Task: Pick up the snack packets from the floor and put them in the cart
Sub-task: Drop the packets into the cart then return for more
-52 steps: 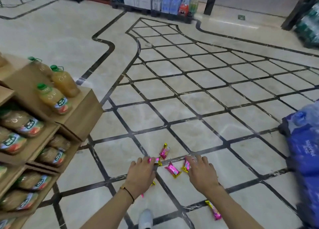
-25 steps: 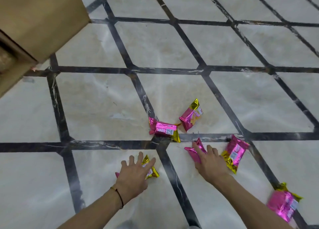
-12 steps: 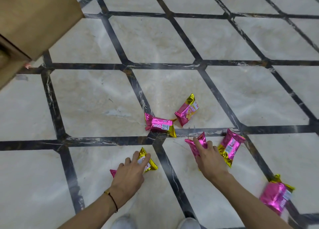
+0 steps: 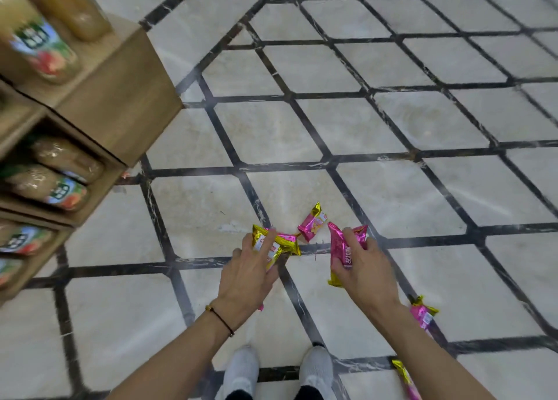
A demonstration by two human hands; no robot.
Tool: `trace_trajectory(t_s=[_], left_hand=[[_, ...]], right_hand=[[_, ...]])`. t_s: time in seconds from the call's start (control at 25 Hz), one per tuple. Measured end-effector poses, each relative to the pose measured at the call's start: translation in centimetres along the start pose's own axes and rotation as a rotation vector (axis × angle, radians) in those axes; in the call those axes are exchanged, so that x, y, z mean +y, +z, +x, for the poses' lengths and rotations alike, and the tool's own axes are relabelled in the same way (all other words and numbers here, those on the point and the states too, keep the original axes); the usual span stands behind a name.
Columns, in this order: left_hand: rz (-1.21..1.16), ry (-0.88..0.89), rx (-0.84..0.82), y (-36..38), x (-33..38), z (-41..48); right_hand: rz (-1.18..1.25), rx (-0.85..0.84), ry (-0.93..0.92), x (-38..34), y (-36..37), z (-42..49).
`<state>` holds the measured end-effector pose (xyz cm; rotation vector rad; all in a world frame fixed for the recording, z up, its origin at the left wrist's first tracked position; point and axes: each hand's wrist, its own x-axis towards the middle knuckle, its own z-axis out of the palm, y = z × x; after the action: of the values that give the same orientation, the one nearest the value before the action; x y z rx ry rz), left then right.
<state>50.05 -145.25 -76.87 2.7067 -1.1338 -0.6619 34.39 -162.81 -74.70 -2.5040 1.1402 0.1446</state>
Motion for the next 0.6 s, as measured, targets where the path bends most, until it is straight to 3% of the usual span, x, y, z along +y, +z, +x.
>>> trace_trajectory(t_s=[0.36, 0.6], left_hand=[[-0.092, 0.018, 0.204, -27.5, 10.3, -4.8], [-0.150, 0.058, 0.348, -40.5, 16.2, -7.4]], right_hand=[[0.024, 0.144, 0.003, -7.7, -27.5, -4.0], [0.005, 0.227, -0.005, -10.3, -41.6, -6.2]])
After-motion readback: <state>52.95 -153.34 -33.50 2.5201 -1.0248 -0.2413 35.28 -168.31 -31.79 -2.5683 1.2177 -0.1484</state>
